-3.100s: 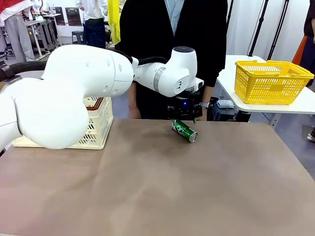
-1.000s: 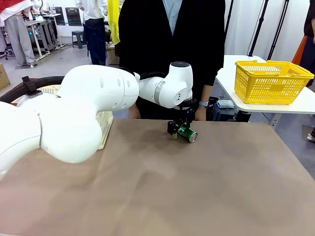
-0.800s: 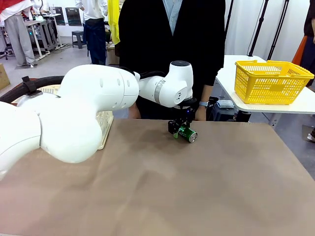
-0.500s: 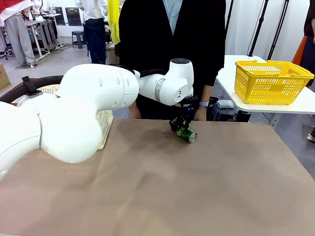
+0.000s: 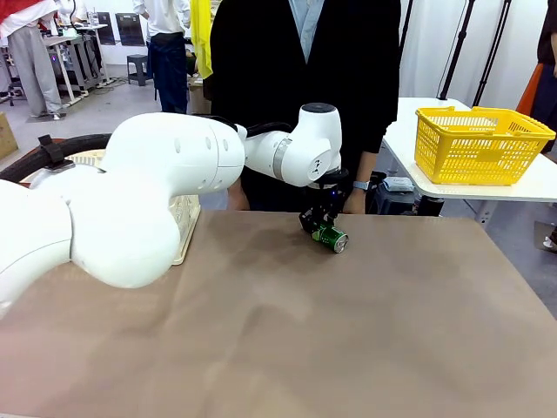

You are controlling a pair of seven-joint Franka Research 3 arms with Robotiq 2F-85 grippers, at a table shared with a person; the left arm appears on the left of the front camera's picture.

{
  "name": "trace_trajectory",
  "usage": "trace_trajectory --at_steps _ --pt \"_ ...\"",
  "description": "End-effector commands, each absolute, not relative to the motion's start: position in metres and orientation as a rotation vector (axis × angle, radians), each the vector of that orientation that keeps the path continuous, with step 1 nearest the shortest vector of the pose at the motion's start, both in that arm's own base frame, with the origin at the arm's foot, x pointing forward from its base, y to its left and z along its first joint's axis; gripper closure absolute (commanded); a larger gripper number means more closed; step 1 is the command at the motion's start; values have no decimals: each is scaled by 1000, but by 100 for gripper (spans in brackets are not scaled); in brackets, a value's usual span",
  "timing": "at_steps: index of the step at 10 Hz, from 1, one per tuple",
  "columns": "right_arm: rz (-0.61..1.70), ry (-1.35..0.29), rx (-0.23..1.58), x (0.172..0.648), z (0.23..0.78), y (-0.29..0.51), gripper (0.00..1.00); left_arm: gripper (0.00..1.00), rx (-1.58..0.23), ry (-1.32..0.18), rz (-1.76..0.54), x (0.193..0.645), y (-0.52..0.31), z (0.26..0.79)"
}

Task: Place the drinks into the Shopping basket.
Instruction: Pick up one drink and place it into the Shopping basket.

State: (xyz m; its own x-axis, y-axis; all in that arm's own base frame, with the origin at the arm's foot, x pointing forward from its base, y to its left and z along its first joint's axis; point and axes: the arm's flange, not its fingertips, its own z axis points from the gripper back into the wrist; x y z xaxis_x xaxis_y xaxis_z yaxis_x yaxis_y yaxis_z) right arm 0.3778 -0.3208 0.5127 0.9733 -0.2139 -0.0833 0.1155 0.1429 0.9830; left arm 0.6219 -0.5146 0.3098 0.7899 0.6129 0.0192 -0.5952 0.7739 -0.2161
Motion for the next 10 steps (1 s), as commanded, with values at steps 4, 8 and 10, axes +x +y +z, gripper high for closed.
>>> trace_trajectory --at_steps 4,8,10 --pt "-248 -78 1397 377 515 -318 0 100 -163 37 449 596 -467 426" --pt "-248 -78 1397 377 515 -318 0 100 -207 160 -74 501 -429 494" --pt "-248 -78 1397 377 515 -318 0 100 -233 -16 -131 440 -409 498"
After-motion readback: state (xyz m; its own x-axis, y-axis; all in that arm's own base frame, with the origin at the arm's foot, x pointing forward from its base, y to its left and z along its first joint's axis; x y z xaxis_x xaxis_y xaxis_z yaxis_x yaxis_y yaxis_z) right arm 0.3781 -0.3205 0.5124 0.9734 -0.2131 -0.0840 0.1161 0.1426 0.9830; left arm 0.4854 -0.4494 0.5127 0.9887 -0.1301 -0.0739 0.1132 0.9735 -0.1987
